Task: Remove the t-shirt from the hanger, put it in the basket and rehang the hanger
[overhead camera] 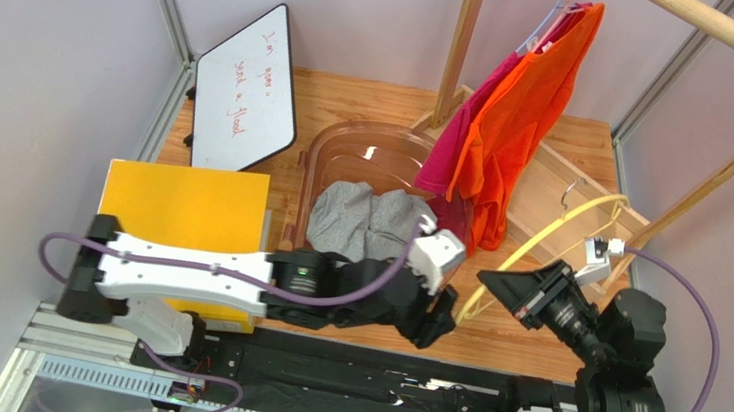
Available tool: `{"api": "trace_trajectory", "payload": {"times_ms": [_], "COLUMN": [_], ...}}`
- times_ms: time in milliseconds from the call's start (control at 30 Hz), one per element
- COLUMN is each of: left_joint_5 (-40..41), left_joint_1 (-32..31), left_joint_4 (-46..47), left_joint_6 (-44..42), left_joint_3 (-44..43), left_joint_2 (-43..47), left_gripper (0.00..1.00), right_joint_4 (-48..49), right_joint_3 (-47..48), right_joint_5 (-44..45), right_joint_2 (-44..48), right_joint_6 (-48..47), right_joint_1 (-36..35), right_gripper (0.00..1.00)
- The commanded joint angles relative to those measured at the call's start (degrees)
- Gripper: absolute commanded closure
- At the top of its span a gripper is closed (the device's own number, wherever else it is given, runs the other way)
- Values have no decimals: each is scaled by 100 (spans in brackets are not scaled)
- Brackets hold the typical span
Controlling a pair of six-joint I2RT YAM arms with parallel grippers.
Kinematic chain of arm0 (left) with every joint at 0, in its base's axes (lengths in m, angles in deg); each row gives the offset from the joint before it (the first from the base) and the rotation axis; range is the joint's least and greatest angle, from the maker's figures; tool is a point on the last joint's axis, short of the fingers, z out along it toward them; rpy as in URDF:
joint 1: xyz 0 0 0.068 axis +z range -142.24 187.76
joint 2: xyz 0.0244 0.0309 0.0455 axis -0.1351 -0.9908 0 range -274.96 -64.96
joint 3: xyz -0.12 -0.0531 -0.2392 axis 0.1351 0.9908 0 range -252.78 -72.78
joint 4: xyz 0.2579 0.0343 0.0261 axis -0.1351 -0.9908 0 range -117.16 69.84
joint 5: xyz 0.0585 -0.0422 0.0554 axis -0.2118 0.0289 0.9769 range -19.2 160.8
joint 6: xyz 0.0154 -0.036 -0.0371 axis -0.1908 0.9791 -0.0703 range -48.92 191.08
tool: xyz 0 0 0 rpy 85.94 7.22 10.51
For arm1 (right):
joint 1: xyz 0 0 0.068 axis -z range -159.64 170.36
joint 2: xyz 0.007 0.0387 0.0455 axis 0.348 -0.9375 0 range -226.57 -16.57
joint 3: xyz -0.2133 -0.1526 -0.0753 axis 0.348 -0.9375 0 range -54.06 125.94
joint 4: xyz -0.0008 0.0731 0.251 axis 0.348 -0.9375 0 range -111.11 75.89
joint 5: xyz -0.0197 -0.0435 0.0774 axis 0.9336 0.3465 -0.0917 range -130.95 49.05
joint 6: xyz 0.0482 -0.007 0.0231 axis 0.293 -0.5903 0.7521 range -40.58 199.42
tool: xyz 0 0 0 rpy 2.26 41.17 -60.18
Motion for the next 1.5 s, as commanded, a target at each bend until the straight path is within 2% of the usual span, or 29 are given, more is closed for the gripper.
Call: {"api": "trace_trajectory", "payload": {"times_ms": [0,233,400,567,733,867,967,1167,1467], "left_joint_5": [483,448,185,237,114,62,123,175,238], "left_joint_1": [-13,-13,-57,-101,-110,-110,-110,-110,-110], "left_joint_4": [252,-144,-364,-495,-706,-926,-953,-953,-689], "left_joint_6": [45,617,758,837,688,556,529,503,643], "left_joint_3": [768,1939,2405,2616,2485,2257,2204,2133,2055], "left_joint_2": [1340,2815,3537,3890,3785,3592,3530,3442,3135], "left_gripper": [37,37,39,39,39,39,38,38,38], "right_joint_4": [1285,2130,2174,2245,2376,2595,3130,3536,3599], "right_joint_3": [386,1352,2767,3681,4621,4834,4579,4351,3630], "right_joint_5": [44,212,606,932,748,678,389,28,-209], "right_joint_2": [-738,-2205,-3235,-3903,-4703,-5046,-5117,-5231,-4994], "right_joint_6": [53,-333,-650,-642,-291,51,544,975,1765], "right_joint_1": [-12,-12,-11,111,506,980,1340,1850,2510], "right_gripper": [100,100,100,100,100,100,100,100,100]}}
